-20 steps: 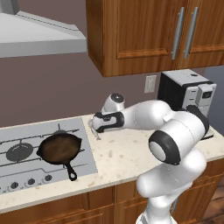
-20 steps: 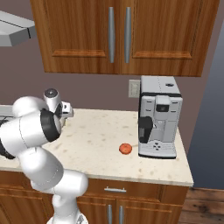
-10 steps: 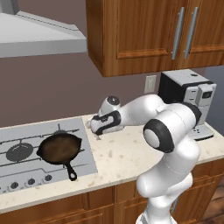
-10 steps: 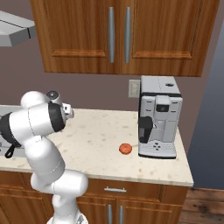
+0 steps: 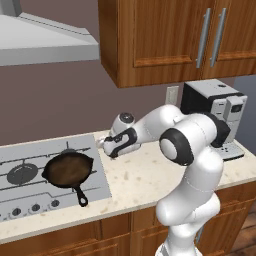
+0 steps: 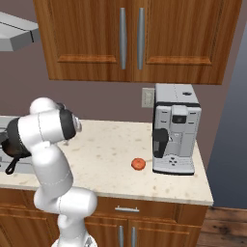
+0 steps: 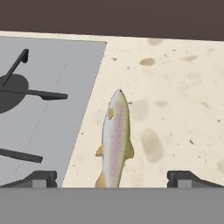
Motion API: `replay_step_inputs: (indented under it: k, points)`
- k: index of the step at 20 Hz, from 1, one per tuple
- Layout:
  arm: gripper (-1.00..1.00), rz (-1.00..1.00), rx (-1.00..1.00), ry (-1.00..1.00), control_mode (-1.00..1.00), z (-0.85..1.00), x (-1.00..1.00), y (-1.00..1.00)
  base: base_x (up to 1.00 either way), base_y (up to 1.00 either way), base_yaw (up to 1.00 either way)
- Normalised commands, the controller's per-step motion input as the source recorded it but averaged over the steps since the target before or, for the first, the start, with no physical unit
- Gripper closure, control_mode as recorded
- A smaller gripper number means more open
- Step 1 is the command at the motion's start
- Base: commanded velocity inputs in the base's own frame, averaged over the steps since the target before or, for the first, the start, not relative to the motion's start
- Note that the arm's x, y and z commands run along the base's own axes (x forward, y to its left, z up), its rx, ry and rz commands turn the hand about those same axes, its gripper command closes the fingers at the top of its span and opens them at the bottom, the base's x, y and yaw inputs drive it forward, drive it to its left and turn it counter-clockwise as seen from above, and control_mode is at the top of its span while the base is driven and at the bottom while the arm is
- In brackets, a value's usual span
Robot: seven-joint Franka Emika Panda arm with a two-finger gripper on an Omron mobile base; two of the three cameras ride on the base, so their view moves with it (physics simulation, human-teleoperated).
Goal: Place both pans onto different burners. Then place the squash and the fish on different pans.
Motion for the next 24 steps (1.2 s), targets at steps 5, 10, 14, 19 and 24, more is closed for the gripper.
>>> replay_step_inputs:
  k: [5,10,14,19,24]
  points:
    - [-1.0,-0.03,0.0,0.0,-1.0,-0.17,0.2,0.09,0.0,0.0,0.0]
    - [-1.0,-0.03,0.0,0.0,-1.0,-0.18,0.2,0.04,0.0,0.0,0.0]
    - [-1.0,-0.03,0.0,0.0,-1.0,-0.17,0.19,0.03,0.0,0.0,0.0]
    - [-1.0,-0.03,0.0,0.0,-1.0,-0.18,0.18,0.07,0.0,0.0,0.0]
    - [-1.0,-0.03,0.0,0.0,-1.0,-0.2,0.24,0.11,0.0,0.0,0.0]
